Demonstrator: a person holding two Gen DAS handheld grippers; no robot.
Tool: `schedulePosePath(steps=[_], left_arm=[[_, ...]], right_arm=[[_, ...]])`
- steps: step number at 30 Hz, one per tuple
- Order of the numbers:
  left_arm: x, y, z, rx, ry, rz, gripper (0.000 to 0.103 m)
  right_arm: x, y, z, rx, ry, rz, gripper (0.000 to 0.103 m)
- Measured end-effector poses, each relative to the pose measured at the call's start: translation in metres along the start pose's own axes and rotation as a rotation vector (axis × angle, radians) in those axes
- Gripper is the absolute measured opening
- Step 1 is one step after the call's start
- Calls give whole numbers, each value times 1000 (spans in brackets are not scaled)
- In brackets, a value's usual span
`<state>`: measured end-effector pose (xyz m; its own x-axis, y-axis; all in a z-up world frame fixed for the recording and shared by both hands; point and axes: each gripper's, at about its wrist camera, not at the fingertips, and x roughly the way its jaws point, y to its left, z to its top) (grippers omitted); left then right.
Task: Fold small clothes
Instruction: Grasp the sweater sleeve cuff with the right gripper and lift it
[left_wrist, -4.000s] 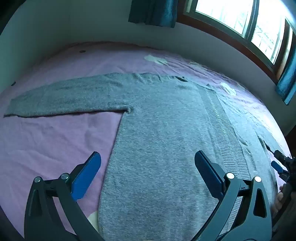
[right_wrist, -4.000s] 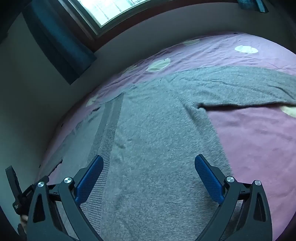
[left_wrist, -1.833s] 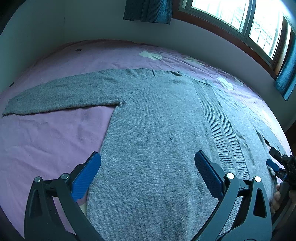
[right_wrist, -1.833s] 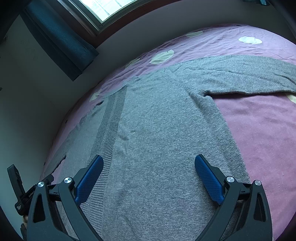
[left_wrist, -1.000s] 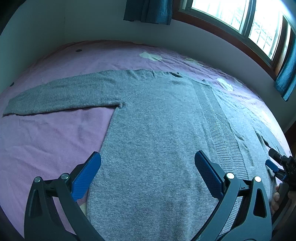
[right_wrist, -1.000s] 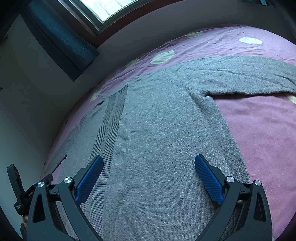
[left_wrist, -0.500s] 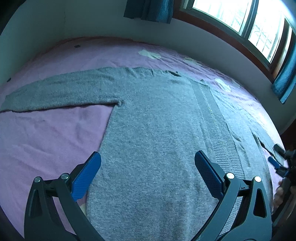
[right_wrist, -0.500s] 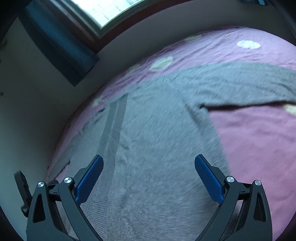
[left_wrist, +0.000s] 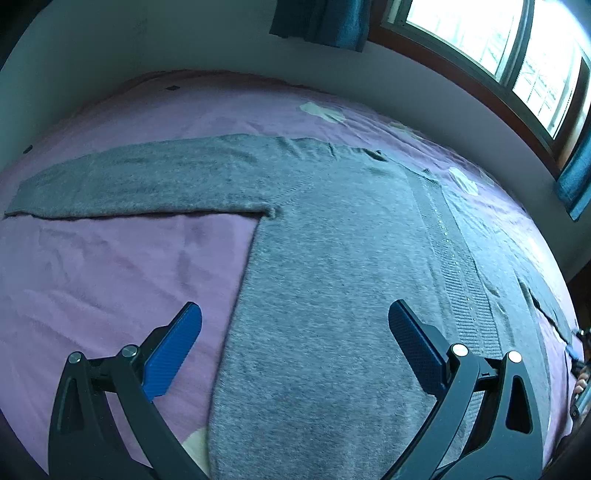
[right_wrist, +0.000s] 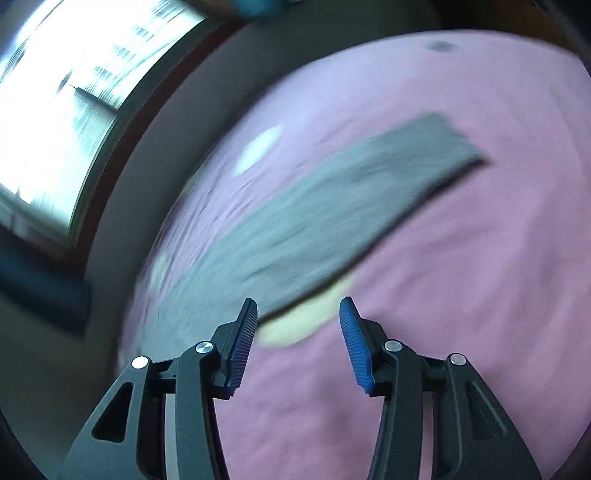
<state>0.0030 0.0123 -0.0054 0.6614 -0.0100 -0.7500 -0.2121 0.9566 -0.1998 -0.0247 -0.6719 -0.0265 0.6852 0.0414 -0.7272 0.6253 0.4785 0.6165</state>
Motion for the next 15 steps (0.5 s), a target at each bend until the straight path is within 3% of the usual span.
schedulePosePath(steps=[4,9,15], left_arm=[[2,4,2,-8,-1,10,101],[6,8,1,-18,11,9,101],[8,11,3,-19,11,4,101]], right_arm=[[0,-27,19,122,-46,52,48],[3,-35,40,191,-138,44,48],[7,-31,52,174,-180,-5,48]])
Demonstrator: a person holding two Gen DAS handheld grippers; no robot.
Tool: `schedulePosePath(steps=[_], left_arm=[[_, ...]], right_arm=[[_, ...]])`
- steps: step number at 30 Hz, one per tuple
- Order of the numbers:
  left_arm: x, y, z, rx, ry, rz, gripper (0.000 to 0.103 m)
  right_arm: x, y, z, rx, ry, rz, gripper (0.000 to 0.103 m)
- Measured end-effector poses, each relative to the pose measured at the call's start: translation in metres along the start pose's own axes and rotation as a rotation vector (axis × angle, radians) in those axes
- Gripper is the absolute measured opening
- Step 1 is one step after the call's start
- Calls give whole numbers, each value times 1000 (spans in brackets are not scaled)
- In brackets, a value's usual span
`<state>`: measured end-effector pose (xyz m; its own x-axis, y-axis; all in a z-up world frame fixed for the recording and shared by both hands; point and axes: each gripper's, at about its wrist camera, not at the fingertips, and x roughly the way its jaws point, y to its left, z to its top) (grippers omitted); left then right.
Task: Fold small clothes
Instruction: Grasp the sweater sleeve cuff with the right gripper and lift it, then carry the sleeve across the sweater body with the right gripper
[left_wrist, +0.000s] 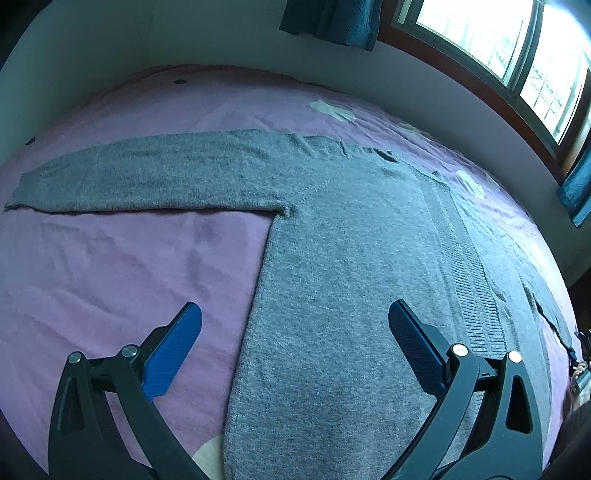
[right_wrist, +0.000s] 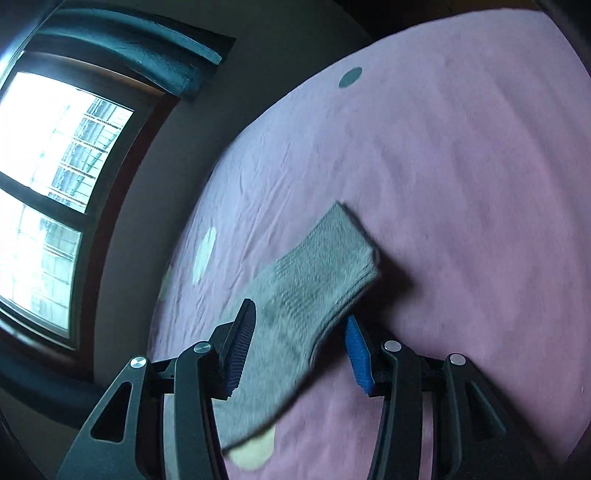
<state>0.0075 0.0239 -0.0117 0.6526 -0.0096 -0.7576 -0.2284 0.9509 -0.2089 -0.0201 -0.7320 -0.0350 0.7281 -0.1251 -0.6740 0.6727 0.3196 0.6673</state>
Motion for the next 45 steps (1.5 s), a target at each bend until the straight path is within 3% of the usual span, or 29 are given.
schedulePosePath(steps=[3,6,7,14,23,28,37,42,45], left_arm=[[1,2,0,-4,2,5,101],[3,4,1,-10,7,6,101],[3,5,1,-9,8,7,101],[0,10,0,-2,8,12,101],[2,13,0,-16,15,14,101],[1,16,0,-17,7,27,101],[3,18,1,-24,12,26,101],[5,20,1,-28,15,26,101],[6,20,1,-30,15,26,101]], right_arm=[[11,7,6,-50,5,-48,39],[30,30,16,-129,37,-126,8],[30,32,14,-126,50,-109,5],[30,123,-27,-265,78,28,5],[50,286,-162,-558,198,239,5],[66,346,-255,-706,309,313,5],[45,372,-416,-966,461,394,5],[36,368,-470,-1111,511,411,5],[39,364,-486,-1171,541,409,5]])
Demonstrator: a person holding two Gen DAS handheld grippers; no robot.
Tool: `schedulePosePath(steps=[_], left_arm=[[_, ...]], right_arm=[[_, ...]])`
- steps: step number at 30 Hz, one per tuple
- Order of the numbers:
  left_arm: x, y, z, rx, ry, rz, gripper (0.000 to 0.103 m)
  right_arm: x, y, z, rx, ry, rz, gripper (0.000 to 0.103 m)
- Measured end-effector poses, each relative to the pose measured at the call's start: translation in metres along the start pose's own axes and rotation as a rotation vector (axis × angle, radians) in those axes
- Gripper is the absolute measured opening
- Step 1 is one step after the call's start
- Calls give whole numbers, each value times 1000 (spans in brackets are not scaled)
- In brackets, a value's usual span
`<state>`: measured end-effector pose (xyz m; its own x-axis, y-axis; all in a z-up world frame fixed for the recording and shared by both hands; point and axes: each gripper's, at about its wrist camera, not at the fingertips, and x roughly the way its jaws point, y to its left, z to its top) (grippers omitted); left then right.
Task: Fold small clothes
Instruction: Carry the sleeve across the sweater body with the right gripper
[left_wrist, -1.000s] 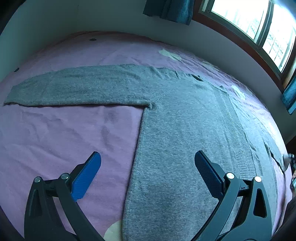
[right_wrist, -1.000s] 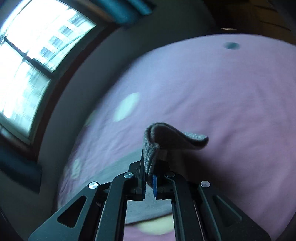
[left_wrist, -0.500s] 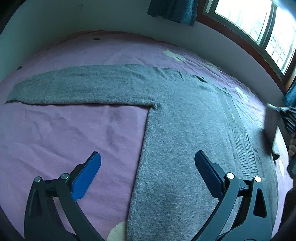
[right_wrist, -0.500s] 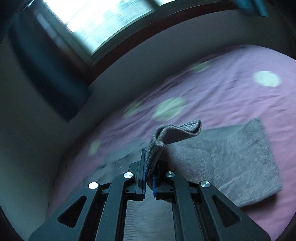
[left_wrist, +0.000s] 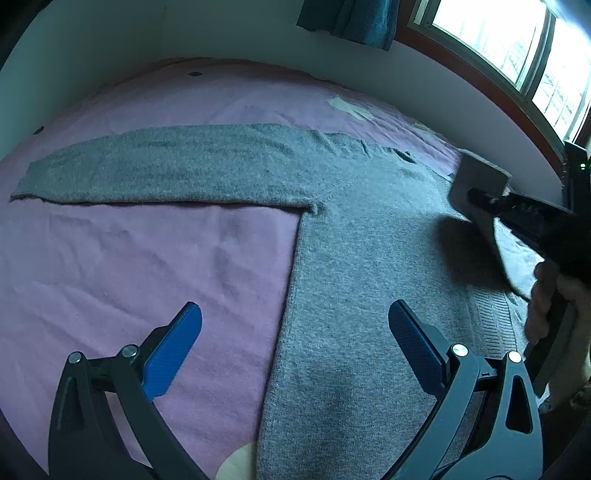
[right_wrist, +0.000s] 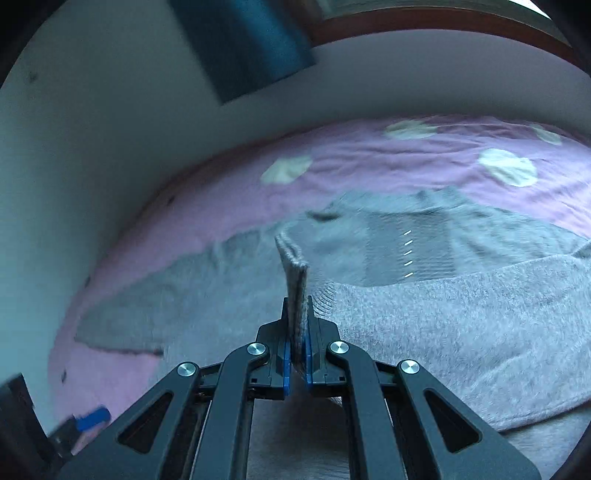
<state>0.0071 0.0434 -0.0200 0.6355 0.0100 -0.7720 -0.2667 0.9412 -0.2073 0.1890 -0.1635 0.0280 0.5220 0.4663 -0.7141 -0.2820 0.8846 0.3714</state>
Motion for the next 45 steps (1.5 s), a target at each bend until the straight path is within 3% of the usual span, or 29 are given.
schedulePosePath(steps=[6,16,17,19,20,22,26,31,35,38,41,45], left_arm=[[3,-2,-1,4,6,-1,101],[5,-5,-3,5,13,-2,101],[5,-5,-3,6,14,-3,101],[5,-5,-4,7,15,-4,101],[5,-5,-4,7,16,-5,101],[6,-5,-4,9,19,-7,101],[7,-6,-5,12,22,-17,101],[6,-8,-5,19,24,-47,101],[8,-11,-6,29,29,-64,101],[10,-14,-5,37,35,-70,101],[11,-15,-6,42,42,-70,101],[14,-16,-6,50,45,-62,101]], right_arm=[[21,16,-19,-83,99,-5,5],[42,32,-34,-214,173,-51,5],[43,33,-35,-215,174,-43,9],[42,34,-35,-208,182,3,17],[42,34,-35,-203,191,32,28],[33,36,-37,-199,208,116,39],[-2,21,-35,-197,190,213,40],[-72,-66,-17,-96,55,137,45],[-118,-190,-8,160,-66,-115,48],[-116,-264,-11,343,-37,-205,48],[-98,-294,-9,392,18,-193,48],[-81,-317,-3,477,8,-109,48]])
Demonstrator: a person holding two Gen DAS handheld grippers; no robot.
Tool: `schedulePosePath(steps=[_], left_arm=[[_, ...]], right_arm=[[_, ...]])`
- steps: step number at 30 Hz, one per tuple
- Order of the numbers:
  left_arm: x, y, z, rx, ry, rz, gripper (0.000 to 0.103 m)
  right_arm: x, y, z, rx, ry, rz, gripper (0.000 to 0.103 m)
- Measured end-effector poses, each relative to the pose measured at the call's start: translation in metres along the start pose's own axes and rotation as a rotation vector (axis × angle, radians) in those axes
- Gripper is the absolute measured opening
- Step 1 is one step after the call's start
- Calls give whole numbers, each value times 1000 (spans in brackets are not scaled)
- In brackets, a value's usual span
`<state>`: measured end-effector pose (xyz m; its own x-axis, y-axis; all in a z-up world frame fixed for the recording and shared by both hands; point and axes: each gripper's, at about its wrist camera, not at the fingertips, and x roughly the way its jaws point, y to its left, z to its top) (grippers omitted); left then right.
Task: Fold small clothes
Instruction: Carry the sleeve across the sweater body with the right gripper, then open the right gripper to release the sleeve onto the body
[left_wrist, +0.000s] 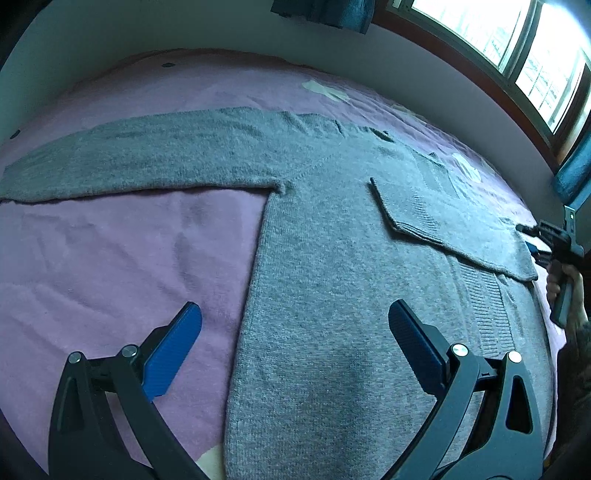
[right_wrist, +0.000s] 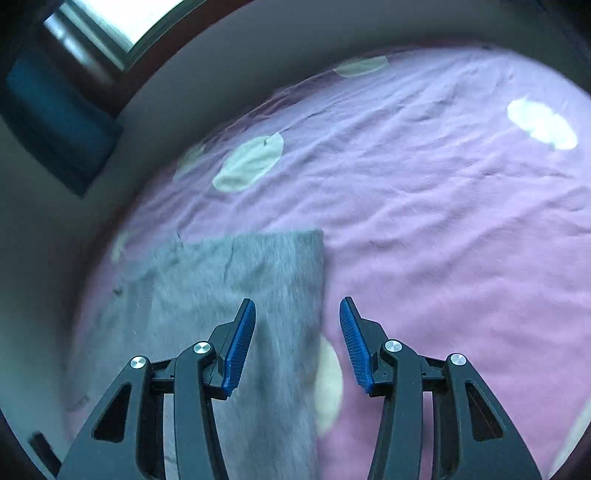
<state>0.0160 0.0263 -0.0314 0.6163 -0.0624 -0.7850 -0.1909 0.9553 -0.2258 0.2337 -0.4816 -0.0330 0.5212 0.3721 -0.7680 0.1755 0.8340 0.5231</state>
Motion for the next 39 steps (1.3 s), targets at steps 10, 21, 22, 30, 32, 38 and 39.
schedulePosePath(steps=[10,21,22,30,32,38,39], left_arm=[[5,-3,0,9,4,15,101],[4,-1,-1,4,-1,8,101],[4,-1,-2,4,-1,8,101],[5,1,-2,-1,1,4,101],[6,2,-2,-3,2,2,101],[7,0,-1,1,7,8,101],[7,0,-1,1,7,7,101]], right_arm=[[13,-39,8,157,35,147,8],[-41,-29,-51,61,90,194,40],[-40,-27,-55,48,98,182,33],[-59,-36,-79,63,85,184,11],[-70,-40,-89,58,75,195,11],[-90,-52,-113,88,46,187,23],[-97,-53,-118,109,40,214,31]])
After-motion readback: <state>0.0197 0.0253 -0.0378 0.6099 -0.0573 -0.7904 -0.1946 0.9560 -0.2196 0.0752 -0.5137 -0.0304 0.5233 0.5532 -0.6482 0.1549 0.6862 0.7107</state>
